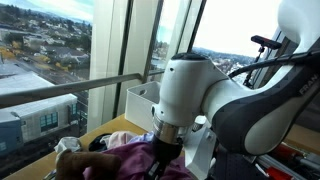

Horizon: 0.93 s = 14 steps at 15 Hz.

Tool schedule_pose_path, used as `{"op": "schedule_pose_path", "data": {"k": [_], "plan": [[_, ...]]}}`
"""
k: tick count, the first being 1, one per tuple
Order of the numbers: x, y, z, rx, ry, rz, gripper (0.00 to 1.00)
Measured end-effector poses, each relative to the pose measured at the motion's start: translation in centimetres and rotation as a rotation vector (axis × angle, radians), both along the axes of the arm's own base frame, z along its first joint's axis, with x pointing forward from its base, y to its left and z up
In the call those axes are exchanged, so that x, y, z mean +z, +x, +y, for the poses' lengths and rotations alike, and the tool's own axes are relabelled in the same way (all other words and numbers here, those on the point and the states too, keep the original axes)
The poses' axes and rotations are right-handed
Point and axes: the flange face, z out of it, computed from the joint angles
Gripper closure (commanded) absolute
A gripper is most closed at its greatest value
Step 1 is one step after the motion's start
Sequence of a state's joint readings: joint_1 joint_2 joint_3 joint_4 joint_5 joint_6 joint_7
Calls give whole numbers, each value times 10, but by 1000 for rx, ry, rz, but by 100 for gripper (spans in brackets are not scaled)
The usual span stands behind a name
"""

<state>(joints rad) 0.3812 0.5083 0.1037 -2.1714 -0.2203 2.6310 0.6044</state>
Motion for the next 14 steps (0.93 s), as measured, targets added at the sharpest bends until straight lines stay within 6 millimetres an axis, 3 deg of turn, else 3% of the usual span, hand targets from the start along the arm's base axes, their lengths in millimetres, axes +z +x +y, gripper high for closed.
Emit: {"op": "schedule_pose_path", "data": {"k": [5,10,14], "plan": [[44,14,-26,-53,53,-28,99],[115,36,-82,-100,106,-58,97],[192,56,-123,-117,137,-121,97]]}}
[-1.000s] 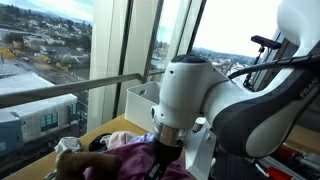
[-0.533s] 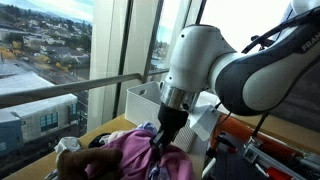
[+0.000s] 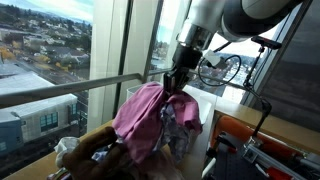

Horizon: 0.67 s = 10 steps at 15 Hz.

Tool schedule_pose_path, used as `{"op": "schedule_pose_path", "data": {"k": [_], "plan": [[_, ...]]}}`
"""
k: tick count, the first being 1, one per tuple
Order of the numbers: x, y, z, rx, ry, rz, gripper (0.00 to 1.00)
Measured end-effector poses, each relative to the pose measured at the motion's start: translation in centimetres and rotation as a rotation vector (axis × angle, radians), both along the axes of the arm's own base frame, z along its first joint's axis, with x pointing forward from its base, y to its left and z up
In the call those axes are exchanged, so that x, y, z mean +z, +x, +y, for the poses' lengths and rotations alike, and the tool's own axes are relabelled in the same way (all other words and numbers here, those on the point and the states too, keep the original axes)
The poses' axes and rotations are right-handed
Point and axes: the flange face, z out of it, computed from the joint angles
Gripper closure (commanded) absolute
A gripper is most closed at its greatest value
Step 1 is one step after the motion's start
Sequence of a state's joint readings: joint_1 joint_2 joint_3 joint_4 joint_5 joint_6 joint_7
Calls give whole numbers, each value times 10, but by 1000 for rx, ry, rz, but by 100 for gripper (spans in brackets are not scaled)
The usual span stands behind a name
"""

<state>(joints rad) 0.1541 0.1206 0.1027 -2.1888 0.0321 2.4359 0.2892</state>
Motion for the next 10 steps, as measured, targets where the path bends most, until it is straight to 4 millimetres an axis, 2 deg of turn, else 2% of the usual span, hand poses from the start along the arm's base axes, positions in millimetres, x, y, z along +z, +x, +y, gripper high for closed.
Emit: {"op": "schedule_pose_path", "data": {"k": [5,8,10], "plan": [[115,9,-29,4,7,-133,97],[159,8,-49,0,3,-190,97],[179,10,-80,-19,-8,-221,97]]}}
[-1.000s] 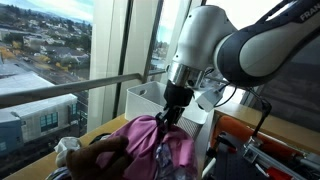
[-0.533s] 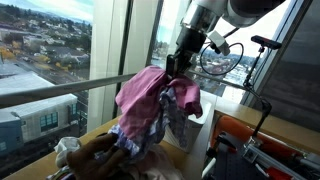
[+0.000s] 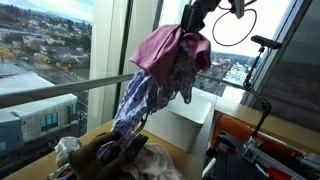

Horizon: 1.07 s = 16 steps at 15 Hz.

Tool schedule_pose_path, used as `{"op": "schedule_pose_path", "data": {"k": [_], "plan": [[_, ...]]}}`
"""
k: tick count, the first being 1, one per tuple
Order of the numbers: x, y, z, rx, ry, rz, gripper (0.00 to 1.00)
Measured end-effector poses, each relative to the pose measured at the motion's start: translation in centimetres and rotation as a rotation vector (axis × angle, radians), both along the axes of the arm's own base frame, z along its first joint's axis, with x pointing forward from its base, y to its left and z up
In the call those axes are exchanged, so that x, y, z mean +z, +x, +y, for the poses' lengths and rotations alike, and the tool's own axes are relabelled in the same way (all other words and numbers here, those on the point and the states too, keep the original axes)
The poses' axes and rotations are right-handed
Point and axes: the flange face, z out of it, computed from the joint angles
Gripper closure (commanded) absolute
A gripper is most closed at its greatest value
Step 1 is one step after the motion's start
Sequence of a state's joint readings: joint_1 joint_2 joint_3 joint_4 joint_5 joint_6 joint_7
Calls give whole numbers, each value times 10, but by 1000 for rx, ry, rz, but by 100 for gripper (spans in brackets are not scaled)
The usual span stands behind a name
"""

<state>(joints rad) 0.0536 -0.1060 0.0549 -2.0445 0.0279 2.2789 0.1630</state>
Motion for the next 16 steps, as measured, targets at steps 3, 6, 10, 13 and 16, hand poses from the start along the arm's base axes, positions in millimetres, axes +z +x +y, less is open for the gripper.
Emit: {"op": "schedule_pose_path", "data": {"k": [3,6,10,13,16], "plan": [[37,-1,-71,-59,-16,-56,97],[84,-9,-139,-130,-34,-134,97],[143,-21,-196,-205,-54,-221,97],[178,-26,-210,-229,-63,-268,97],[206,-30,-211,-231,-70,-307,97]]}}
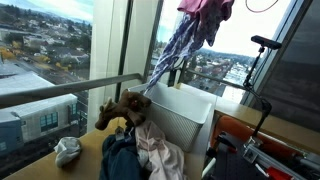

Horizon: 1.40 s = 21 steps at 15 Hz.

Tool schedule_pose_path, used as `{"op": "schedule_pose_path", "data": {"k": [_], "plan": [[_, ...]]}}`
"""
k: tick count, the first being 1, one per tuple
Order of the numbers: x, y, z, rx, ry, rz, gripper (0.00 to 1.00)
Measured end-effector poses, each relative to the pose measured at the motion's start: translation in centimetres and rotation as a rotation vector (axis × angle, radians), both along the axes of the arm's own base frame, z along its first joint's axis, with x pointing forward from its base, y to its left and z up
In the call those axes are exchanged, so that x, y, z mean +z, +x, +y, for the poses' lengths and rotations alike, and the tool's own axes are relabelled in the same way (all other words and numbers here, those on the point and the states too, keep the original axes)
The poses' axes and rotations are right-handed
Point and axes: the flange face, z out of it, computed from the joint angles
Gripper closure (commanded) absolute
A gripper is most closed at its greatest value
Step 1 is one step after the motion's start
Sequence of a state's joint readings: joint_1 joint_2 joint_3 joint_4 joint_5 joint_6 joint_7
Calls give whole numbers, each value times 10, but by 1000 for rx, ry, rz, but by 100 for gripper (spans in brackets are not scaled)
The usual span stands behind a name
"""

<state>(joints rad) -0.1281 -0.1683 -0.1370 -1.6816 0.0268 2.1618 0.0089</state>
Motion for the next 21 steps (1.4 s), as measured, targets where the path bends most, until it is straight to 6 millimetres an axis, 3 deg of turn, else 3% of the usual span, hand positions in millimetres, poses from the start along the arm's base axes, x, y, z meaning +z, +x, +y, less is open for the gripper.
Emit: {"op": "schedule_pose_path", "data": {"k": [9,17,19,21], "plan": [[70,-21,-1,0,-24,-68,97],[173,-85,-12,-14,-70,-152,97],[187,-91,-12,-16,-82,-169,97],[190,-85,-12,-17,-89,-174,97]]}}
